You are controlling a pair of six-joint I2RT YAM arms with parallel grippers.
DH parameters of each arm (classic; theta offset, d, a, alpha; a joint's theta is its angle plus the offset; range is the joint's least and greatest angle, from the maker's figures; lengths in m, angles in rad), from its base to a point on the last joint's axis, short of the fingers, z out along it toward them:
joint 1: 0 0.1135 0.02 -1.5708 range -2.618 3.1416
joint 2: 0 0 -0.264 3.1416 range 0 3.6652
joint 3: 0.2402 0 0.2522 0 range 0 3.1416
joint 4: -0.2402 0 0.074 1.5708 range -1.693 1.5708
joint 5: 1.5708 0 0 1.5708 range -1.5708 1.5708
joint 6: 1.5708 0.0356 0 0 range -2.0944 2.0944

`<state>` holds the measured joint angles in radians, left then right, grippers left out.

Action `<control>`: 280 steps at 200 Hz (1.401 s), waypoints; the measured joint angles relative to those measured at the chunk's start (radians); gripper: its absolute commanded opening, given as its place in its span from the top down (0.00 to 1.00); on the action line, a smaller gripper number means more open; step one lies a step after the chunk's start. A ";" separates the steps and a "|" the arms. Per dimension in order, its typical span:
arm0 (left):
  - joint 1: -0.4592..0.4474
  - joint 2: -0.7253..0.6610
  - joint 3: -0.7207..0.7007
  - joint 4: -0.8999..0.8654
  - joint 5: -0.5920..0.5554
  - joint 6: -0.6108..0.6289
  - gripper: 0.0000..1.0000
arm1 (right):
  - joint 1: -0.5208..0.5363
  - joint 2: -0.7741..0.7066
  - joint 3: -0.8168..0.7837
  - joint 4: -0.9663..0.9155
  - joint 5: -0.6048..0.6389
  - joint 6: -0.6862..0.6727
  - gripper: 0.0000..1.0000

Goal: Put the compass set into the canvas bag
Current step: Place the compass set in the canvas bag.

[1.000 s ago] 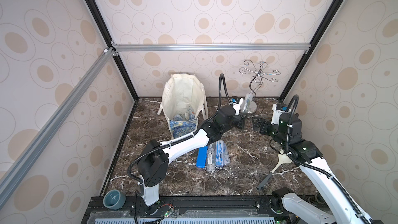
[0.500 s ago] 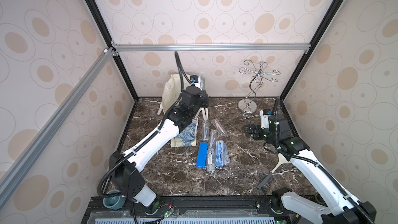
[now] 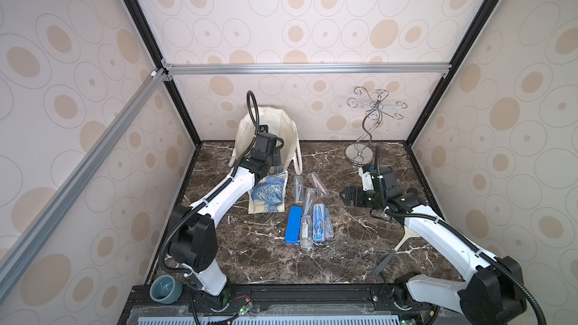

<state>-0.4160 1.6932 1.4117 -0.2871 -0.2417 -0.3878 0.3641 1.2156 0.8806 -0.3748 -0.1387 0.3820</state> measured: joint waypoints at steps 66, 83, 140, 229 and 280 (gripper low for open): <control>0.007 0.087 0.002 -0.052 0.007 0.015 0.72 | 0.045 0.079 0.003 -0.006 0.005 0.007 0.01; 0.008 0.087 0.002 -0.052 0.007 0.019 0.68 | 0.060 0.110 0.010 -0.011 0.011 0.010 0.00; 0.011 0.083 0.002 -0.047 0.008 0.024 0.52 | 0.087 0.148 0.024 -0.024 0.013 0.010 0.00; 0.004 -0.215 -0.097 0.078 0.120 0.049 0.06 | 0.095 0.188 0.039 -0.027 0.011 0.010 0.00; -0.109 -0.375 -0.139 0.170 0.196 0.086 0.00 | 0.107 0.220 0.049 -0.031 0.006 0.006 0.00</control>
<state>-0.5255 1.3182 1.2724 -0.1173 -0.0452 -0.3019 0.4713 1.4361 0.9298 -0.4061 -0.1329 0.3878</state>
